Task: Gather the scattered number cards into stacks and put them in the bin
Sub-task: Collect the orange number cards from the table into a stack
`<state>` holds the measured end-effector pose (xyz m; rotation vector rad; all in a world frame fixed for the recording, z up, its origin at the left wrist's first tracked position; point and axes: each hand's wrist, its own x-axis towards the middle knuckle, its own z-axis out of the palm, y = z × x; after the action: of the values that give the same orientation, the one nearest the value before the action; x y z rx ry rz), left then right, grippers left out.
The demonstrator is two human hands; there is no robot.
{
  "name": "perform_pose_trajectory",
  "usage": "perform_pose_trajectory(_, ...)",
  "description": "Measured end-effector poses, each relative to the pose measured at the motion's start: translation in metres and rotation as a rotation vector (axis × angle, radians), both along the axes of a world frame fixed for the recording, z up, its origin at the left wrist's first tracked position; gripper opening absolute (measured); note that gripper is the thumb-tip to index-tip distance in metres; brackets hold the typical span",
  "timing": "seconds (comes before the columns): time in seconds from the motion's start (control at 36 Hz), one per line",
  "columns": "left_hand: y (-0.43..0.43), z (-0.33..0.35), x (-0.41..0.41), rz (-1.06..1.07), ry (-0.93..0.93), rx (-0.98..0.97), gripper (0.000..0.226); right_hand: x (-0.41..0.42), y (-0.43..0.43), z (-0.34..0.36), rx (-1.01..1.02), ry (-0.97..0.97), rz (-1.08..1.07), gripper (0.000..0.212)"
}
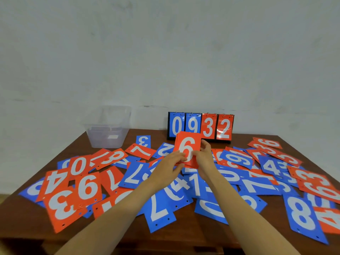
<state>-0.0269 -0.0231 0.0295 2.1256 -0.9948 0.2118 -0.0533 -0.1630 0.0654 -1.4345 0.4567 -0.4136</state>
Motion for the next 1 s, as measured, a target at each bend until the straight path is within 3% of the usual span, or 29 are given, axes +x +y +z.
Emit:
perform_pose_trajectory(0.28,0.031,-0.012,0.040,0.082,0.044,0.084,0.023,0.031,0.013,-0.021,-0.053,0.029,0.049,0.055)
perform_pose_trajectory(0.47,0.058,-0.022,0.103,0.429,0.265,0.183,0.034,0.065,0.017,-0.043,-0.068,0.085,0.069,0.055)
perform_pose_trajectory(0.61,0.061,-0.025,0.143,0.565,0.370,0.303,0.037,0.092,0.019,-0.058,-0.025,0.144,0.069,0.058)
perform_pose_trajectory(0.72,0.052,-0.031,0.164,0.581,0.405,0.365,0.032,0.108,0.019,-0.065,-0.022,0.165,0.080,0.056)
perform_pose_trajectory(0.89,0.037,-0.046,0.179,0.559,0.356,0.445,0.059,0.122,0.010,-0.073,-0.012,0.182,0.066,0.055)
perform_pose_trajectory(1.0,0.033,-0.051,0.182,0.539,0.313,0.435,0.052,0.122,0.003,-0.076,0.005,0.191,0.048,0.054)
